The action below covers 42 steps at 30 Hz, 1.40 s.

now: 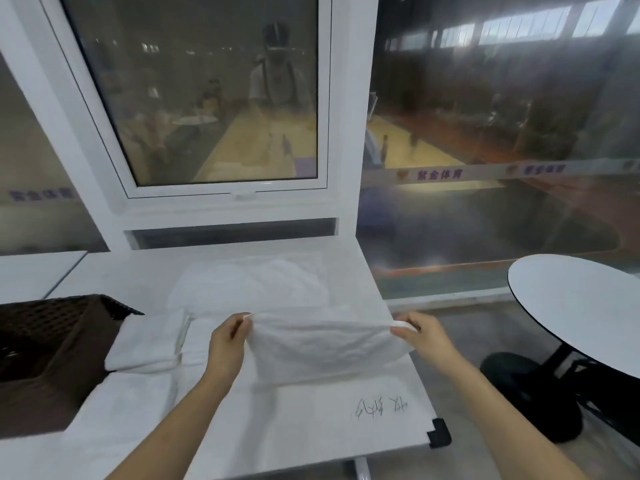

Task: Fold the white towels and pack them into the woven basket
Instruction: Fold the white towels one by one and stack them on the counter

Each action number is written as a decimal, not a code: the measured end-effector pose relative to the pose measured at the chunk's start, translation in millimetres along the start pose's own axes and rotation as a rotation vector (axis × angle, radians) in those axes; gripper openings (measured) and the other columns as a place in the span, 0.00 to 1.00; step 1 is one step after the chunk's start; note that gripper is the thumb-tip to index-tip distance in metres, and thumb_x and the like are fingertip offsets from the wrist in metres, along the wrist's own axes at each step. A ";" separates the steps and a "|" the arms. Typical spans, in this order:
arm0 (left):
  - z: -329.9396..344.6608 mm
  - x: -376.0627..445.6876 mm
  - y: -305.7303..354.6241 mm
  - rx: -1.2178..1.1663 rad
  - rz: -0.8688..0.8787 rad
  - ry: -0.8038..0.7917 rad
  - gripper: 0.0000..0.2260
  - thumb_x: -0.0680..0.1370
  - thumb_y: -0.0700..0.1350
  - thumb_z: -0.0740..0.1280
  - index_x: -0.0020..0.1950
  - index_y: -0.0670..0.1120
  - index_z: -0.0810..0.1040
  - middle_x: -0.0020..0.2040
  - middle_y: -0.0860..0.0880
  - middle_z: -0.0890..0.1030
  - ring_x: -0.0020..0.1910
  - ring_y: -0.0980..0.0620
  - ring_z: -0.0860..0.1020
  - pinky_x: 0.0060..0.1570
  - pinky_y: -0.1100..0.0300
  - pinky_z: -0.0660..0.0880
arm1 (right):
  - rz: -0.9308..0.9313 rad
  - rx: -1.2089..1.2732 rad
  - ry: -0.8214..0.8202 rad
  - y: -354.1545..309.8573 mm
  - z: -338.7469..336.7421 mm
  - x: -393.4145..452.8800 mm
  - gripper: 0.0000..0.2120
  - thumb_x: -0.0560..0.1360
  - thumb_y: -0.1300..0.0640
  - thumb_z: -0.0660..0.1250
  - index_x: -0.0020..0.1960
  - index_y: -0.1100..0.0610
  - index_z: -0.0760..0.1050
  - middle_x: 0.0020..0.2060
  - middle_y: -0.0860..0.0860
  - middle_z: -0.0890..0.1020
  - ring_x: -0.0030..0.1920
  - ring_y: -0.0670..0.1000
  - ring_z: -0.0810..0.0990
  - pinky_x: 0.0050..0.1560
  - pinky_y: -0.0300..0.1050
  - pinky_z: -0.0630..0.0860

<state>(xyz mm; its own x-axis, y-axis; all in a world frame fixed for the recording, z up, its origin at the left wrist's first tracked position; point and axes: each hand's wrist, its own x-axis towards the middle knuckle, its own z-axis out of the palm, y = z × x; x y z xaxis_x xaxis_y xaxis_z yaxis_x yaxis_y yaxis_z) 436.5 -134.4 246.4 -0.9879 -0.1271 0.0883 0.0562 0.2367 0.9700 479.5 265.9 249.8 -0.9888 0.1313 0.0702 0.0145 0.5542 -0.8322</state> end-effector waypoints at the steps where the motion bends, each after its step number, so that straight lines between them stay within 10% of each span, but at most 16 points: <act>1: 0.4 -13.9 -7.1 0.009 -0.017 0.003 0.07 0.83 0.42 0.65 0.51 0.50 0.83 0.49 0.57 0.85 0.53 0.57 0.80 0.53 0.61 0.74 | 0.009 0.007 -0.020 6.5 0.5 -10.1 0.07 0.74 0.59 0.76 0.40 0.51 0.81 0.34 0.42 0.82 0.35 0.38 0.75 0.36 0.33 0.68; 16: 11.8 -89.9 -56.9 0.107 -0.200 0.081 0.10 0.83 0.41 0.63 0.44 0.47 0.80 0.38 0.51 0.81 0.39 0.50 0.75 0.40 0.54 0.71 | 0.089 0.008 -0.143 42.6 24.1 -44.4 0.06 0.77 0.61 0.73 0.41 0.59 0.80 0.31 0.41 0.79 0.33 0.39 0.73 0.35 0.33 0.66; 42: 79.3 145.5 -203.7 0.306 -0.429 -0.067 0.14 0.85 0.43 0.61 0.39 0.45 0.70 0.33 0.50 0.73 0.33 0.50 0.70 0.33 0.56 0.65 | 0.260 -0.345 -0.405 117.5 141.7 244.2 0.06 0.76 0.52 0.71 0.41 0.46 0.76 0.39 0.48 0.82 0.41 0.51 0.80 0.37 0.44 0.72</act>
<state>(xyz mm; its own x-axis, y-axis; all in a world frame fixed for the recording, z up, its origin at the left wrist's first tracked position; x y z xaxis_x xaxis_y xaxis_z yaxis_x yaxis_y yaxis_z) 269.9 -124.7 43.6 -0.9203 -0.2154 -0.3265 -0.3902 0.4487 0.8040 218.8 246.7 91.2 -0.9235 0.0122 -0.3835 0.2438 0.7903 -0.5621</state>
